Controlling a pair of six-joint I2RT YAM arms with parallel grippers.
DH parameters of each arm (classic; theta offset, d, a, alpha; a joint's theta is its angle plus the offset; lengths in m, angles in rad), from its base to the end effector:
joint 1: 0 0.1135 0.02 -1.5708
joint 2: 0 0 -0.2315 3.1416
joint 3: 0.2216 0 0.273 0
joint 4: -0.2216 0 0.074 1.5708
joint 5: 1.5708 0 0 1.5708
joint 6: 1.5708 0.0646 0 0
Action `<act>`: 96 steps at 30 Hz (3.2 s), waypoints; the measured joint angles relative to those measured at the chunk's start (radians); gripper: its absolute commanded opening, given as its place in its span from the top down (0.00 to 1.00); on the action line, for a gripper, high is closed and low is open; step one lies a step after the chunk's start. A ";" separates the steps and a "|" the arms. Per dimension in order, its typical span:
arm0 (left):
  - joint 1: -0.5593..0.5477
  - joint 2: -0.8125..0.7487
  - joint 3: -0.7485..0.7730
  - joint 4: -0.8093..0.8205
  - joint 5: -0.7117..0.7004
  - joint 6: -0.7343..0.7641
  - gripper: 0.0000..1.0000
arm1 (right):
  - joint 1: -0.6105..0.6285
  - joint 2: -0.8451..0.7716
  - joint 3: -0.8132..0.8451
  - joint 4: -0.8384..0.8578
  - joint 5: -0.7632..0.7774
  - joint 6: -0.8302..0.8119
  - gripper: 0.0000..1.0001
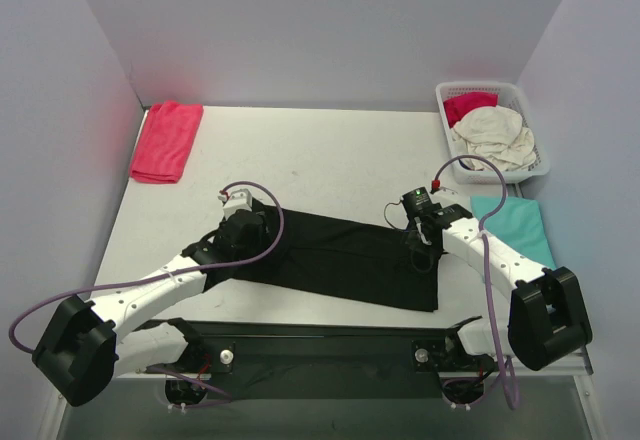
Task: Fold and stack the t-shirts
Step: Rotate the tshirt 90 degrees
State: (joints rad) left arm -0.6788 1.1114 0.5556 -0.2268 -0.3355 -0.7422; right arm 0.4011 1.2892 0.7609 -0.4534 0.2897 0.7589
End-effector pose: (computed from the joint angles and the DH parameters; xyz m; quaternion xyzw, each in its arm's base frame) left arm 0.2243 -0.1536 0.1363 -0.0929 0.9079 -0.1301 0.3875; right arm 0.2755 0.0968 0.1405 0.2097 0.9243 0.0419 0.3160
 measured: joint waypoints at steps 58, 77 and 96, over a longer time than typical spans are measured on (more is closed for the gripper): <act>0.378 1.641 1.541 0.965 0.980 -0.412 0.30 | 0.126 0.057 0.092 0.031 -0.029 -0.114 0.57; 0.093 0.692 0.752 0.535 0.667 0.129 0.33 | 0.127 0.014 0.065 0.031 0.021 -0.098 0.56; -0.227 0.552 0.282 0.256 0.224 -0.071 0.38 | 0.110 -0.100 -0.041 0.019 0.052 -0.042 0.56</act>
State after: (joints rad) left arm -0.9062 1.6634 0.8375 0.0296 -0.1120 -0.8131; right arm 0.5110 1.1889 0.7197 -0.4347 0.3420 0.7174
